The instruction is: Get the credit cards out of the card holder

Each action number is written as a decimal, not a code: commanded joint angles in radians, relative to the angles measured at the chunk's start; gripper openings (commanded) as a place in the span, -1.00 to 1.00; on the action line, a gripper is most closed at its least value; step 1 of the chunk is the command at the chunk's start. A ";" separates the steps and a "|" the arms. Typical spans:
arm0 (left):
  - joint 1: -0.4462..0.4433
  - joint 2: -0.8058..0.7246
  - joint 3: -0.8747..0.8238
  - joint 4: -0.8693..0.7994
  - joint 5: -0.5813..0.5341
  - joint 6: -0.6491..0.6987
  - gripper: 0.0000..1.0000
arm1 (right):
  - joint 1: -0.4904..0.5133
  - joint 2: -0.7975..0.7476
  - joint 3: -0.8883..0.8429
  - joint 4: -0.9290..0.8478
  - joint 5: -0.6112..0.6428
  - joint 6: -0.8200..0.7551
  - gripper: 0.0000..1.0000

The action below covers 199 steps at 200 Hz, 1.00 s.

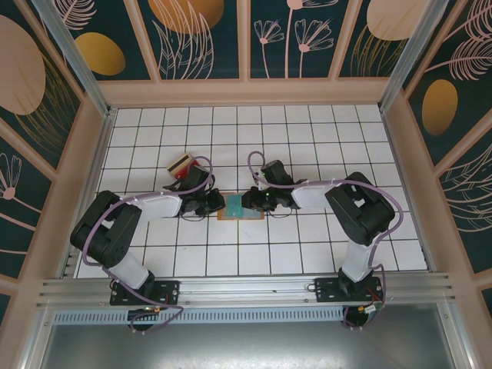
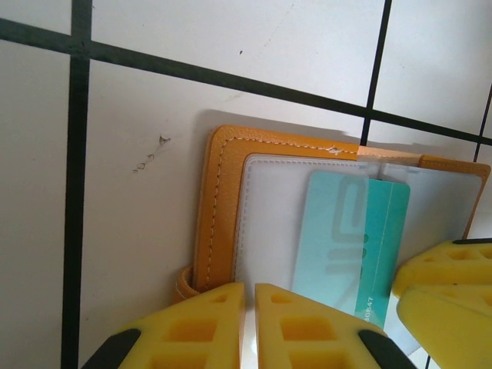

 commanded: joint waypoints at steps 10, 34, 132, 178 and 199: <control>-0.003 -0.006 0.004 -0.038 -0.001 0.014 -0.71 | 0.000 0.030 0.027 -0.008 -0.029 0.009 -0.57; -0.002 -0.004 0.004 -0.036 0.001 0.013 -0.71 | 0.005 0.037 0.037 -0.005 -0.040 0.006 -0.57; -0.003 -0.004 0.002 -0.039 -0.002 0.018 -0.72 | -0.004 0.028 0.043 -0.009 -0.022 0.011 -1.00; -0.003 -0.006 0.000 -0.044 -0.007 0.026 -0.73 | -0.032 -0.010 0.015 -0.016 -0.013 0.000 -1.00; -0.002 -0.009 0.001 -0.048 -0.008 0.029 -0.74 | -0.049 -0.032 -0.007 -0.019 -0.017 -0.011 -1.00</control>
